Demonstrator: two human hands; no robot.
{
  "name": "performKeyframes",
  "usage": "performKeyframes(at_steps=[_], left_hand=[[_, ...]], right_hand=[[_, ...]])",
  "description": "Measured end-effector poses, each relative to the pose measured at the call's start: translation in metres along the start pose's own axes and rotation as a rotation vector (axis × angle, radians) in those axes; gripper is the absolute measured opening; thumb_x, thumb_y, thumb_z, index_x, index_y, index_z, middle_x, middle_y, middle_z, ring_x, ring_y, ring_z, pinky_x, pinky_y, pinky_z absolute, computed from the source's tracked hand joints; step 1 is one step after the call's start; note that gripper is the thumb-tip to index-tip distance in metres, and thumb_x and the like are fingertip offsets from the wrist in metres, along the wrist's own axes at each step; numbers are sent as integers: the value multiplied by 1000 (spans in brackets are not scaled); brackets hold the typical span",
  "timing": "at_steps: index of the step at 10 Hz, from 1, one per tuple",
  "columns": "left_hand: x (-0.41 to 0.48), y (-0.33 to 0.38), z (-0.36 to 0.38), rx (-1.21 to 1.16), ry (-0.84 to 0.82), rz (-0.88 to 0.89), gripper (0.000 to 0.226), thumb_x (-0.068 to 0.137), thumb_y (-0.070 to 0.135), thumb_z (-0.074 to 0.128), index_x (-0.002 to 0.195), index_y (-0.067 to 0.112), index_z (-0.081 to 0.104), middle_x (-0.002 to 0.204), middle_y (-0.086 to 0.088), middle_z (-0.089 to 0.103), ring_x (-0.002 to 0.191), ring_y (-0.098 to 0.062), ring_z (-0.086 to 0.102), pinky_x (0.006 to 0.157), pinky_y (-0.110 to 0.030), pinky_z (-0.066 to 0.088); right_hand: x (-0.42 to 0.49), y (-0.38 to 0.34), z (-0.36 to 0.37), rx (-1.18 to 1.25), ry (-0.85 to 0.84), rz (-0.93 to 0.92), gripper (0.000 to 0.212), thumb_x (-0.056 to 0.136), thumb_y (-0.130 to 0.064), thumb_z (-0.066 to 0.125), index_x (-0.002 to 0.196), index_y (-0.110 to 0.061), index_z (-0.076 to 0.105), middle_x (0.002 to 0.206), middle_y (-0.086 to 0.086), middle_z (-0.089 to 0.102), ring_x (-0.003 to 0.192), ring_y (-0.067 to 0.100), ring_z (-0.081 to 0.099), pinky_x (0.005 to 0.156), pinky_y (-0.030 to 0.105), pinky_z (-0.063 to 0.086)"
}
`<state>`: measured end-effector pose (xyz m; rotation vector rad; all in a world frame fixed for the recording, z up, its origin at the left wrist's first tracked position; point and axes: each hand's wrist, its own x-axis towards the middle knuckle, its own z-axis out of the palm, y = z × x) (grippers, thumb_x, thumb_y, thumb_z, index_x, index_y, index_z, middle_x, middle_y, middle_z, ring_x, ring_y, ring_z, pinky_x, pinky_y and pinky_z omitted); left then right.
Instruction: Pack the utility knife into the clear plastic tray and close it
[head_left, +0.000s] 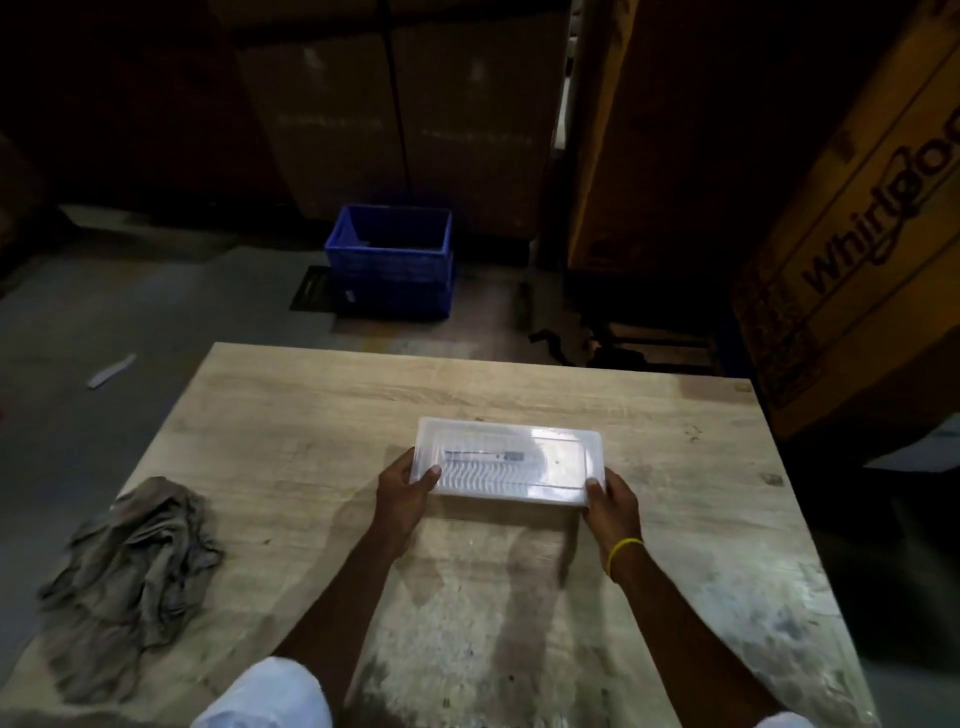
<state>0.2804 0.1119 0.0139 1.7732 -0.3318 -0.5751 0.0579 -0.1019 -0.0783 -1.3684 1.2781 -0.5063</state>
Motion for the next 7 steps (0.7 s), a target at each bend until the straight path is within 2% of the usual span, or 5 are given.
performKeyframes(at_steps=[1, 3, 4, 6, 7], left_hand=[[4, -4, 4, 19, 8, -14, 29, 86, 9, 74, 109, 24, 68, 86, 21, 75, 80, 10, 68, 80, -24, 54], [4, -13, 9, 23, 14, -47, 33, 88, 14, 72, 121, 18, 69, 105, 3, 76, 91, 1, 71, 80, -17, 54], [6, -18, 7, 31, 23, -53, 41, 85, 24, 74, 126, 18, 68, 110, 0, 77, 101, -13, 72, 89, -30, 55], [10, -10, 11, 75, 68, 10, 39, 87, 16, 74, 124, 10, 67, 115, -5, 74, 107, -17, 69, 93, -28, 54], [11, -28, 13, 147, 123, 24, 51, 82, 41, 75, 126, 17, 67, 117, -6, 74, 111, -23, 69, 95, -38, 54]], right_hand=[[-4, -13, 1, 22, -9, 17, 41, 75, -45, 57, 114, -39, 69, 113, 1, 74, 108, 31, 69, 95, 60, 53], [-41, -60, -4, -86, -22, 3, 41, 96, -21, 56, 136, -11, 60, 133, 9, 65, 123, 25, 59, 108, 44, 46], [-29, -41, -5, -176, -29, -5, 70, 84, -56, 50, 139, -14, 56, 138, 12, 62, 128, 30, 57, 108, 49, 45], [-60, -99, -5, -213, -27, -60, 69, 85, -47, 43, 141, -8, 53, 136, 18, 61, 125, 37, 57, 99, 38, 43], [-63, -93, -7, -174, -14, -53, 65, 91, -49, 50, 141, -8, 52, 141, 17, 57, 130, 35, 53, 104, 38, 39]])
